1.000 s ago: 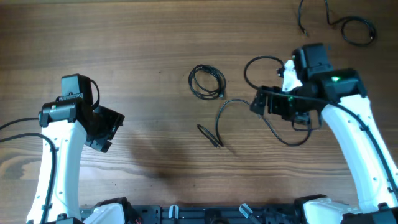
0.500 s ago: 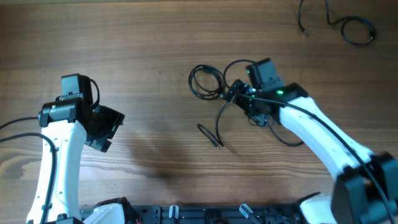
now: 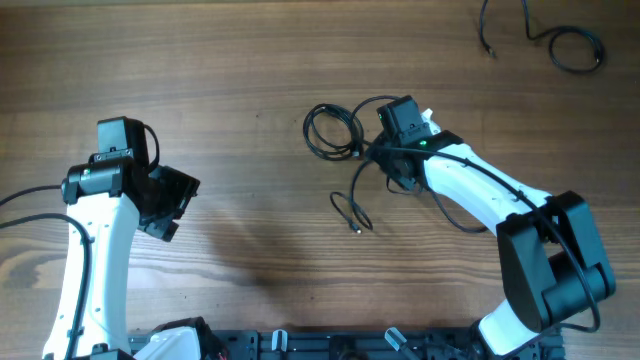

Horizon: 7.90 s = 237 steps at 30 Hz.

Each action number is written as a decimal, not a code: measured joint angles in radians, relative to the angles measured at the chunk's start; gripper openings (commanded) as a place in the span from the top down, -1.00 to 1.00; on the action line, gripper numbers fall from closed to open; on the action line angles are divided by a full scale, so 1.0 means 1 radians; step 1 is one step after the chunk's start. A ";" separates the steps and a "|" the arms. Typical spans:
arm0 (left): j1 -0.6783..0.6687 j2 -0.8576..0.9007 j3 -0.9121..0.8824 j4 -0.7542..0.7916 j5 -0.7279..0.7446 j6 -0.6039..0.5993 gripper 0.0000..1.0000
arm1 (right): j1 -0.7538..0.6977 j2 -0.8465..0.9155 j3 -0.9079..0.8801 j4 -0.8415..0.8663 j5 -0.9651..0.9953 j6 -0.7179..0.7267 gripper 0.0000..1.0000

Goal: Untangle cables

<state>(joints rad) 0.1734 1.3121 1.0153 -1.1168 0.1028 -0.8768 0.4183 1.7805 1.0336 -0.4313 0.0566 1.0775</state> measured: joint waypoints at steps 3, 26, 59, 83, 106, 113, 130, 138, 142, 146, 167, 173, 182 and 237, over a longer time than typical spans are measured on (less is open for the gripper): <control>0.000 0.000 0.000 0.003 0.000 0.000 -0.34 | 0.000 0.000 0.000 0.002 0.024 0.001 0.04; 0.000 0.000 0.000 0.011 0.000 0.000 -0.36 | 0.003 0.055 0.001 0.067 0.125 0.162 -0.14; 0.000 0.000 0.000 0.024 0.000 0.000 -0.37 | -0.036 -0.122 0.011 0.190 0.301 -0.274 -0.33; 0.000 0.000 0.000 0.034 0.000 0.000 -0.39 | -0.204 -0.017 -0.044 0.032 -0.145 -1.460 0.90; 0.000 0.000 0.000 0.037 0.000 0.000 -0.40 | -0.205 -0.050 -0.106 0.043 -0.183 -1.448 0.18; 0.000 0.000 0.000 0.038 0.000 0.000 -0.40 | -0.205 -0.050 -0.116 0.112 -0.159 -1.416 0.92; 0.000 0.000 0.000 0.040 0.000 0.000 -0.39 | -0.205 -0.653 0.016 0.121 0.042 -1.155 0.92; 0.000 0.000 0.000 0.040 0.000 0.000 -0.39 | -0.414 -0.623 0.019 0.255 0.138 -0.751 0.91; 0.000 0.000 0.000 0.040 0.000 0.000 -0.38 | -0.618 -0.490 0.020 0.244 0.156 -0.495 0.92; 0.000 0.000 0.000 0.040 0.000 0.000 -0.38 | -0.787 -0.383 0.020 0.150 0.162 -0.169 0.91; 0.000 0.000 0.000 0.048 0.000 0.000 -0.35 | -0.919 -0.143 0.020 0.117 0.265 -0.086 -0.99; 0.000 0.000 0.000 0.049 0.000 0.000 -0.36 | -0.919 -0.143 0.021 0.041 0.162 -0.439 -1.00; 0.000 0.000 0.000 0.052 0.000 0.000 -0.36 | -0.919 -0.145 0.011 -0.105 -0.249 -0.546 -0.99; -0.070 0.000 0.000 0.109 0.004 0.000 -0.45 | -1.126 0.021 0.260 -0.130 -0.256 -0.527 -1.00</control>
<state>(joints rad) 0.1036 1.3121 1.0153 -1.0077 0.1070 -0.8768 -0.7074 1.8011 1.2934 -0.5613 -0.1997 0.5503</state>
